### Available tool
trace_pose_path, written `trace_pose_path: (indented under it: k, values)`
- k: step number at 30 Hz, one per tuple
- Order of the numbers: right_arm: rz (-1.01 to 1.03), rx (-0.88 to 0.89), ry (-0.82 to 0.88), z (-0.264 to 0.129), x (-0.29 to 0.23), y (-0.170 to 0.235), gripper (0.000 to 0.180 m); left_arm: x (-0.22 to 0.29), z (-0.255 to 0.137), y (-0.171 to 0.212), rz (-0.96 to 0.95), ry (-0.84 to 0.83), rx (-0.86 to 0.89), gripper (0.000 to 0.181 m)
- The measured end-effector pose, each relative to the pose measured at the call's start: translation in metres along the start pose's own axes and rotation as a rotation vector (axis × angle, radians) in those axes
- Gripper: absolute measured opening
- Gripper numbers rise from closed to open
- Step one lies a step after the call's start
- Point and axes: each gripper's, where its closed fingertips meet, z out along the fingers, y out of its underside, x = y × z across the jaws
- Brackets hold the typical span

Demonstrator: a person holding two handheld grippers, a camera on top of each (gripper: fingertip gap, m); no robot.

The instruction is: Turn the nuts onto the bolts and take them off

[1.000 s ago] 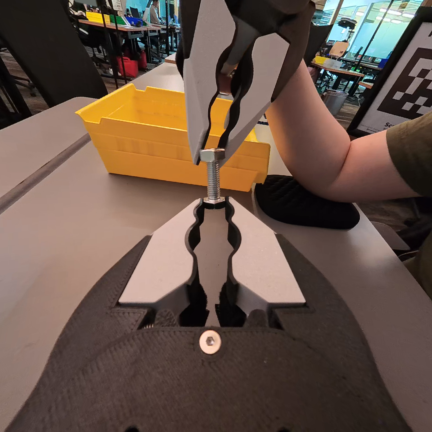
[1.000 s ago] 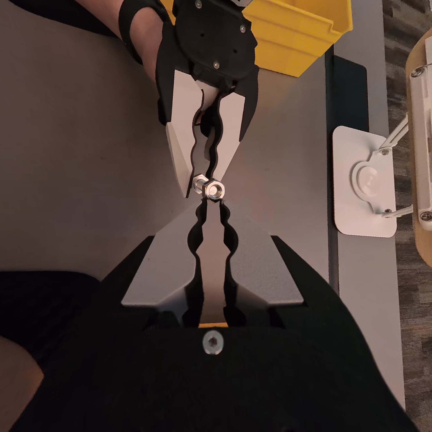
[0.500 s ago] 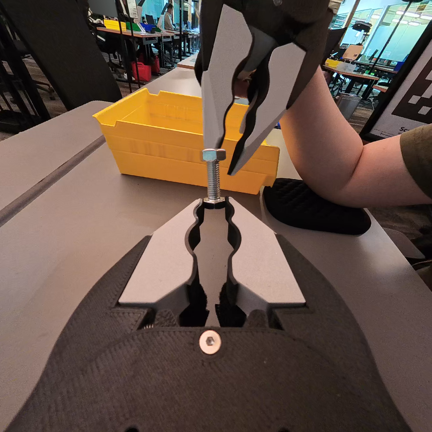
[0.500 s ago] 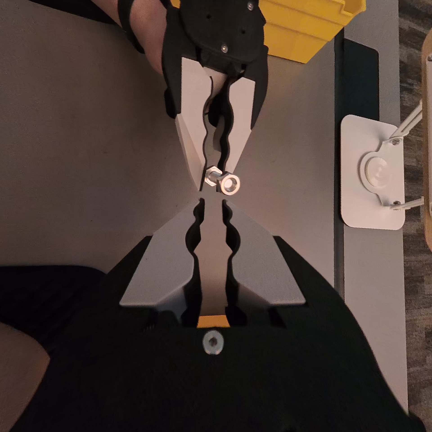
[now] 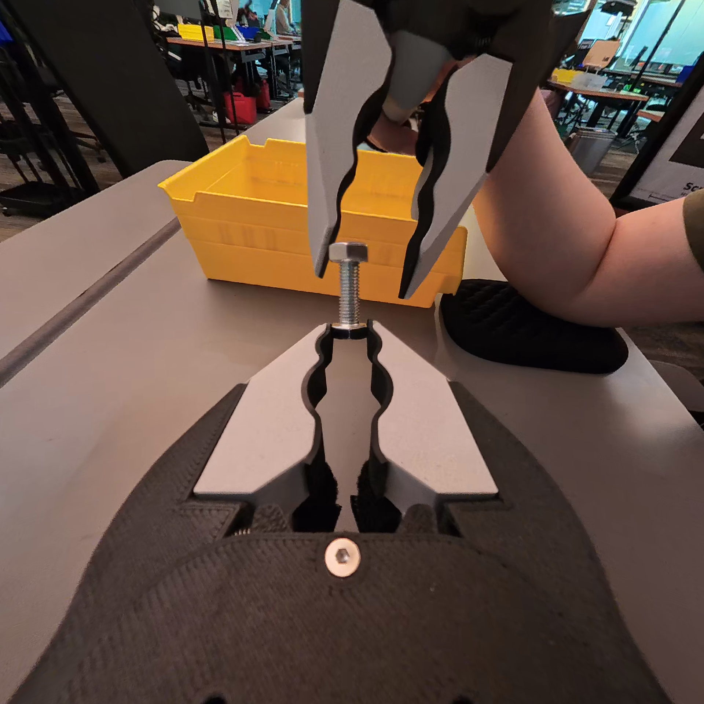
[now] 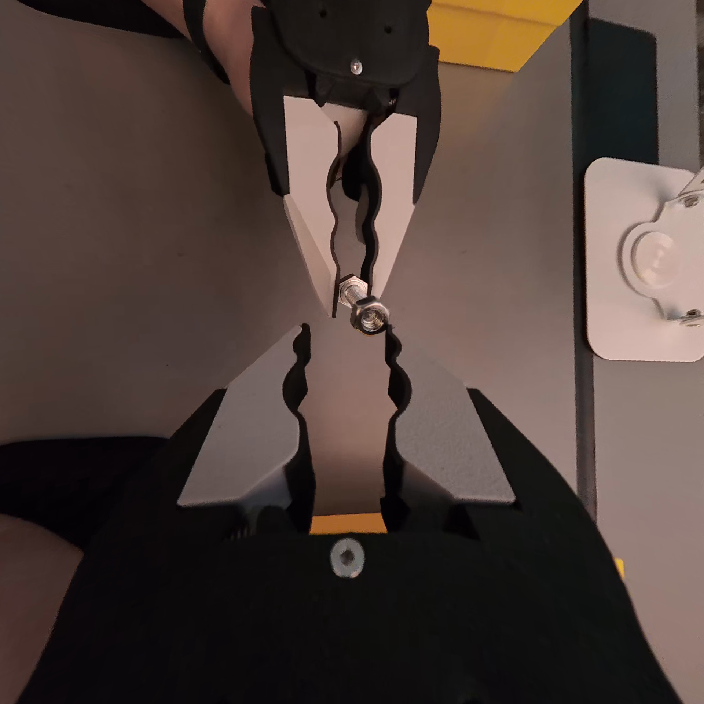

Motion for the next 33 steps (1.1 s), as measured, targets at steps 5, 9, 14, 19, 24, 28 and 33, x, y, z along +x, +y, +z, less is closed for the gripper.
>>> trace_pose_path:
  k: [5, 9, 14, 19, 24, 28, 33]
  values:
    - [-0.007, 0.024, 0.003, -0.001, 0.001, -0.005, 0.036, 0.002, -0.001, -0.003, -0.001, 0.013, 0.010, 0.016]
    - [-0.001, 0.029, 0.024, -0.002, 0.004, -0.006, 0.030, 0.004, -0.001, -0.004, 0.001, 0.024, 0.018, 0.016]
    - [0.010, 0.067, 0.045, -0.007, 0.010, -0.010, 0.025, 0.004, -0.001, -0.006, 0.001, 0.023, 0.023, 0.016]
    - [0.078, 0.090, 0.033, -0.007, 0.013, -0.017, 0.016, 0.001, -0.001, -0.004, 0.015, -0.006, 0.011, 0.016]
    - [0.280, 0.092, 0.010, -0.005, 0.024, -0.020, 0.017, -0.009, -0.005, -0.006, 0.005, -0.065, 0.022, 0.016]
    - [0.539, 0.087, -0.009, -0.001, 0.036, -0.022, 0.017, -0.026, -0.011, -0.007, 0.080, -0.204, 0.001, 0.016]
    - [0.617, 0.157, -0.057, -0.004, 0.040, -0.032, 0.023, -0.030, -0.013, -0.007, 0.157, -0.281, -0.020, 0.016]
